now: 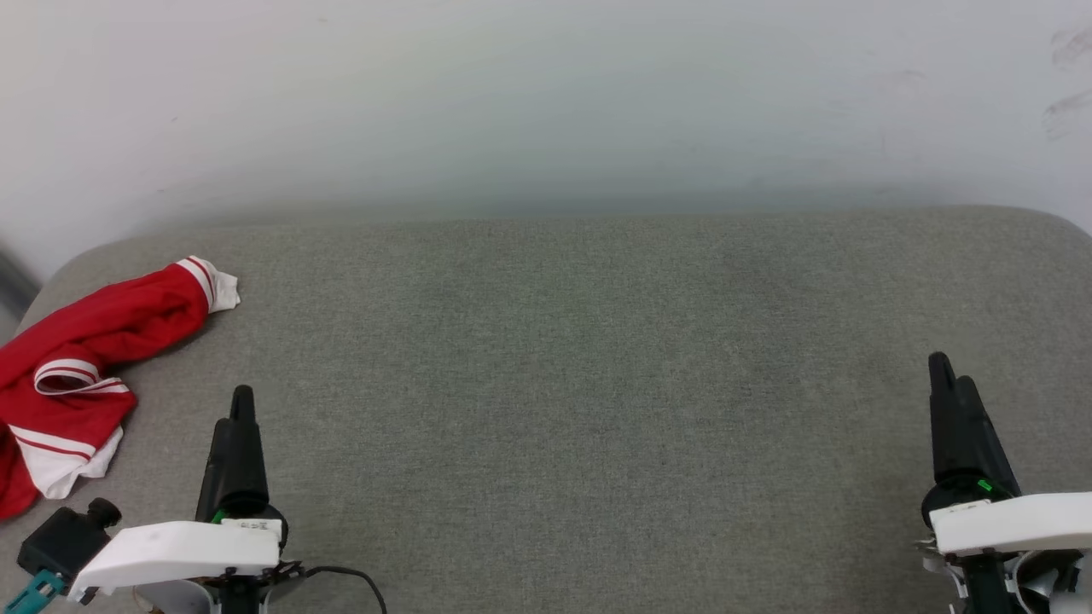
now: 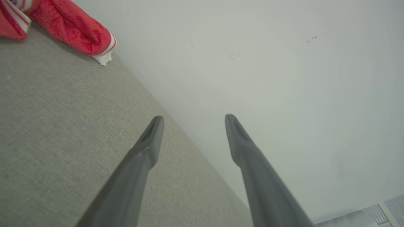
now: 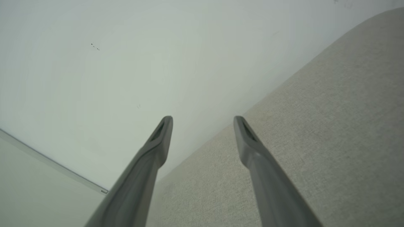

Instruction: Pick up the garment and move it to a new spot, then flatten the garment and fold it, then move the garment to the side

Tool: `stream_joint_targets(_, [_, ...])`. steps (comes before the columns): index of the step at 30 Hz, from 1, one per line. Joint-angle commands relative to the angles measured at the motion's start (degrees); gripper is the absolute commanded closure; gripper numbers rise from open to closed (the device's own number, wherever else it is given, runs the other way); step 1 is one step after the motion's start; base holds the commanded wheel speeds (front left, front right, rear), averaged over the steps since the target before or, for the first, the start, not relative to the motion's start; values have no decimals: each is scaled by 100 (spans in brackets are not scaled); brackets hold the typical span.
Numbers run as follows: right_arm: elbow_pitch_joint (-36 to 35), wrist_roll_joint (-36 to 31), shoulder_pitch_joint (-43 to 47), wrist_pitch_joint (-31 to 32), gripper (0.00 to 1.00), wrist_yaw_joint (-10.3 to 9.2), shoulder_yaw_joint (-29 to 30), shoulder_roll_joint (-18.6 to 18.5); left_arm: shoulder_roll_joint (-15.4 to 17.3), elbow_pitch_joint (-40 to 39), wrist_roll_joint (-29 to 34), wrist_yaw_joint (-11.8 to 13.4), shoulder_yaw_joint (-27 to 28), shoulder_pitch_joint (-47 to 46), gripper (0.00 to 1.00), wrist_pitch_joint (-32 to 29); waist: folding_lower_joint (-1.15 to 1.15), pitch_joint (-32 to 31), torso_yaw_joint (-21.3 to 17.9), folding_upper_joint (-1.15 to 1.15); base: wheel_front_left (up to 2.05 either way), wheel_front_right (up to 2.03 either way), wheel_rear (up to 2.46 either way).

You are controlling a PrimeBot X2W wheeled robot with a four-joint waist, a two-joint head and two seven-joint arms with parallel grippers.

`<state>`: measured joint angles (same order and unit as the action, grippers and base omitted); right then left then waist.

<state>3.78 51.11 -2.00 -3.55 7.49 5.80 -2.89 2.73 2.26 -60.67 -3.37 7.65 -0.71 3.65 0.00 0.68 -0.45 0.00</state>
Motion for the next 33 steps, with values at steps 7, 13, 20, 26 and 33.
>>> stream_joint_targets(7, [-396, -1218, 39, -164, 0, 0, -342, -81, 14, -552, 1261, 429, -478, 44, 0, 165, 0, 14, -5, 0, 0, 0, 0])
stream_joint_targets(13, [-535, -1872, 79, -272, 0, 0, -511, -137, 15, -737, 1919, 566, -872, 105, 0, 270, 0, 27, -16, 0, 0, 0, 0])
stream_joint_targets(20, [-582, -2504, 170, -387, 0, 0, -638, -167, 16, -826, 2498, 331, -1018, 202, 0, 384, 0, 35, -29, 0, 0, 0, 0])
stream_joint_targets(26, [-535, -2919, 215, -466, 0, 0, -663, -160, 16, -849, 3096, 342, -1178, 244, 0, 465, 0, 43, -33, 0, 0, 0, 0])
stream_joint_targets(33, [-408, -3530, 281, -585, 0, 0, -602, -94, 182, -710, 3833, 550, -1588, 323, 0, 585, 0, 43, -37, 0, 0, 0, 0])
